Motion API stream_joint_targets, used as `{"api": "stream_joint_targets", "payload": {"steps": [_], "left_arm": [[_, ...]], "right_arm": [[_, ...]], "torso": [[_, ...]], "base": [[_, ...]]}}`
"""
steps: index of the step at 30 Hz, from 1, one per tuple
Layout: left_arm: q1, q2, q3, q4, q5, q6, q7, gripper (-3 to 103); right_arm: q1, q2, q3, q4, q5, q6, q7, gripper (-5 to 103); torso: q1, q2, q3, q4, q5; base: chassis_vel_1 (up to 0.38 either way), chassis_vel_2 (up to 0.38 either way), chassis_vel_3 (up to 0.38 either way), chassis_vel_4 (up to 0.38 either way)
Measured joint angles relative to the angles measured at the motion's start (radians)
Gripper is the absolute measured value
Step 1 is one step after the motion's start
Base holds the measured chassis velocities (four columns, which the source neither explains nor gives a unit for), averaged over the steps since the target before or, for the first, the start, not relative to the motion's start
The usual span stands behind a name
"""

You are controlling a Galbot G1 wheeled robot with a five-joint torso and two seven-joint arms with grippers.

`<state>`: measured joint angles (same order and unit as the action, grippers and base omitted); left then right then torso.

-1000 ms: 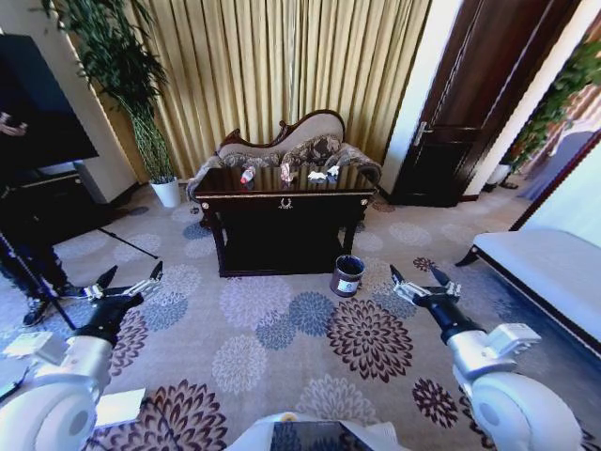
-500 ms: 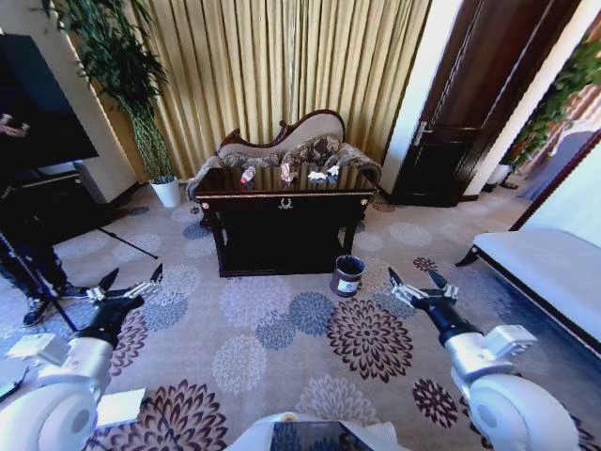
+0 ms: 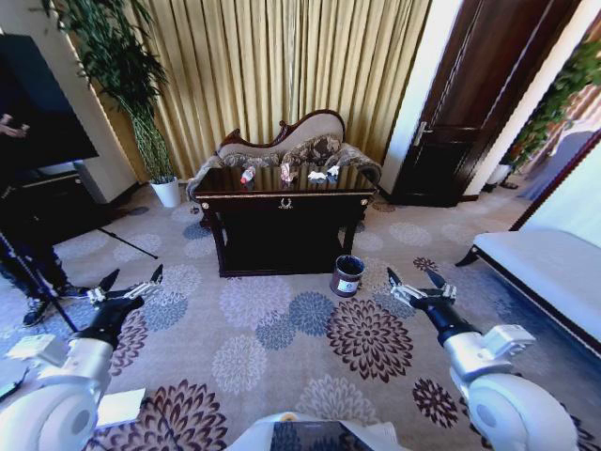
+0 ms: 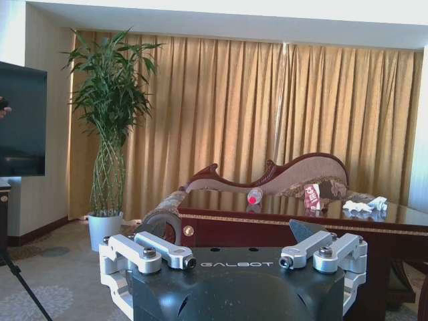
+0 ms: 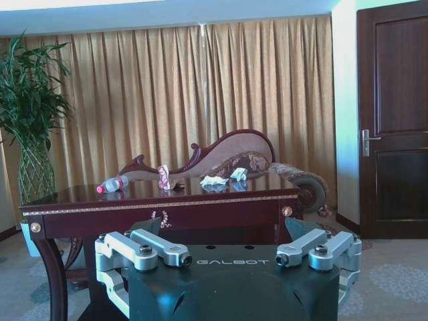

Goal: Move to the front of the table and place the trash on the table into the trash bin.

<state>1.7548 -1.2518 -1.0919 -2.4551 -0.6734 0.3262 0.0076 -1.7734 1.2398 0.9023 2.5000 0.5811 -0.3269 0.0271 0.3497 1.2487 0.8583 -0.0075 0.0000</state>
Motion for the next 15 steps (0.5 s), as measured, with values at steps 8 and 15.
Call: {"api": "stream_joint_targets", "payload": {"steps": [8, 15], "left_arm": [[0.0, 0.0, 0.0, -0.001, 0.002, -0.002, 0.003, 100], [0.002, 0.0, -0.001, 0.0, 0.002, -0.007, 0.003, 100]], "right_arm": [[0.0, 0.0, 0.0, 0.0, -0.002, 0.001, -0.004, 100], [-0.002, 0.004, 0.001, 0.0, -0.006, 0.004, -0.018, 100]], "torso": [[0.0, 0.0, 0.0, 0.0, 0.0], [0.0, 0.0, 0.0, -0.0001, 0.0001]], "base": [[-0.01, 0.012, 0.016, -0.013], [-0.14, 0.117, 0.115, -0.105]]}}
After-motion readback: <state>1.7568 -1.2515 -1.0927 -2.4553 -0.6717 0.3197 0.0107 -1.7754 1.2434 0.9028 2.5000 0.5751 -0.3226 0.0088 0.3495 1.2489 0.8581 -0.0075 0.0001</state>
